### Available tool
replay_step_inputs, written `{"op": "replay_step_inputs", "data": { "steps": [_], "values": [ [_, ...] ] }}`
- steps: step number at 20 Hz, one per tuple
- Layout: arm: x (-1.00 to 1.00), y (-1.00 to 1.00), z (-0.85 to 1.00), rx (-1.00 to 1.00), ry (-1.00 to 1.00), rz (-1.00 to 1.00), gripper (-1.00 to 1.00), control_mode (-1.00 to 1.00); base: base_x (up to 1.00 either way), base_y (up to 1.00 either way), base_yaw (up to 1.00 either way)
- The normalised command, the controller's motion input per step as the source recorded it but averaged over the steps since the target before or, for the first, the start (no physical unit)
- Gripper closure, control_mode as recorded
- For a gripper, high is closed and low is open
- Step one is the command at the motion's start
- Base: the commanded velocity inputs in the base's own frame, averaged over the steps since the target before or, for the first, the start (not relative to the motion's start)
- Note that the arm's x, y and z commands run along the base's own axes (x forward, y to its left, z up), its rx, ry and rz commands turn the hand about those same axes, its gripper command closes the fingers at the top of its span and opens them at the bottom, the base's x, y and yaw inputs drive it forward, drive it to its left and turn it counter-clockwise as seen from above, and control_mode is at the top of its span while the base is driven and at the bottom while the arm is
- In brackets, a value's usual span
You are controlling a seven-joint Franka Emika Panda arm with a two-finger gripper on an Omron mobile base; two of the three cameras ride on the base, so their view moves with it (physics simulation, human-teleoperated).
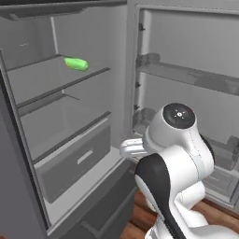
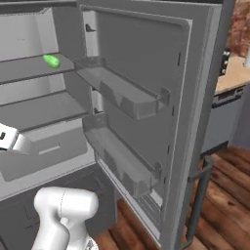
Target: Gather the corn and avocado from the fridge and place them on a tray on the dining counter. Then gather the steak and chicken drumstick from the fridge and place them on the other tray.
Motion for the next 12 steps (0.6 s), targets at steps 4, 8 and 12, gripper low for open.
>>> {"op": "replay_step_inputs", "data": {
  "steps": [4,8,12],
  "values": [
    [0.0,0.0,0.0,0.0,0.0,0.0,-1.0,1.0,0.58,0.0,0.31],
    [0.0,0.0,0.0,0.0,0.0,0.0,-1.0,1.0,0.58,0.01,0.29],
    [0.0,0.0,0.0,0.0,0.0,0.0,-1.0,1.0,0.33,0.0,0.27]
  ]
}}
